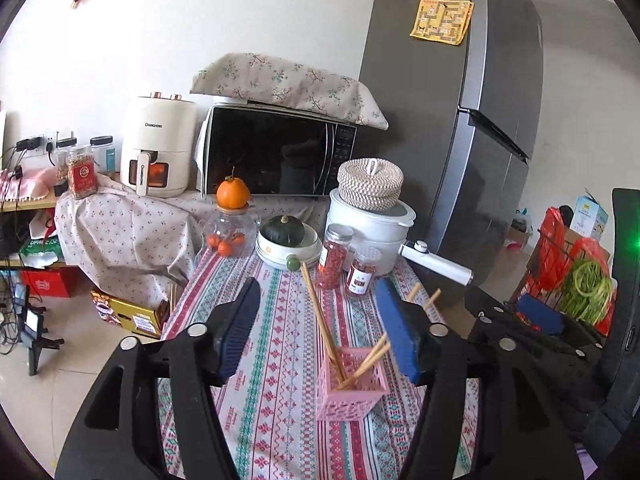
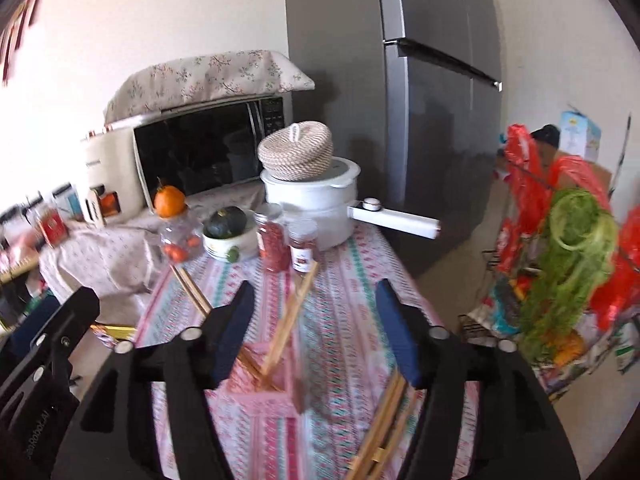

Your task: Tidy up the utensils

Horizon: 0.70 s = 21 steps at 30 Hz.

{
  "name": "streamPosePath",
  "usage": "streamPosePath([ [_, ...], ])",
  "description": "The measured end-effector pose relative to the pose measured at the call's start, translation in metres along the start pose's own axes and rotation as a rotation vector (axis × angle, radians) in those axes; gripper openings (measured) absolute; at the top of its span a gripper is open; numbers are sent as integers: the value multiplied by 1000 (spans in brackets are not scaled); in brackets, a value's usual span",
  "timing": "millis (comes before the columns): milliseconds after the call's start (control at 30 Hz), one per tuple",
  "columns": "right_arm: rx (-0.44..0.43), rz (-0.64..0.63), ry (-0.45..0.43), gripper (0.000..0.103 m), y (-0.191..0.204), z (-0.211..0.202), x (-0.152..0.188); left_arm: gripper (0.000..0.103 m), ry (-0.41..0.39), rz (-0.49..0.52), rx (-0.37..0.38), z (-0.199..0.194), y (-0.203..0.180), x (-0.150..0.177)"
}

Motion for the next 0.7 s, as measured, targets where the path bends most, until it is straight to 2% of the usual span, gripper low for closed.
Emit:
streamPosePath([
  [167, 61, -18, 44, 79, -25, -11, 29, 73, 31, 16, -12, -8, -1, 22],
  [233, 72, -22, 68, 81, -33, -13, 41, 85, 53, 22, -8, -10, -3, 32],
  [300, 91, -28, 95, 88, -44, -15, 55, 95, 78, 26, 1, -11, -6, 44],
  [400, 88, -24, 139, 93, -58, -17, 77, 96, 128, 45, 19, -10, -11, 63],
  [500, 80, -24, 192, 93, -72, -19, 101, 96, 238, 66, 55, -4, -18, 94],
  [700, 103, 31, 335, 94, -124, -24, 167, 96, 427, 14, 135, -1, -34, 145],
])
Point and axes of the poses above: each gripper's, at about its wrist camera, not at the fingertips, and z roughly the way its jaws point, y to its left, x to its underside, the point moved 10 cm from there along z, roughly the way its jaws point, and after that the axes turned 12 degrees about -y, right-handed, at the moved point
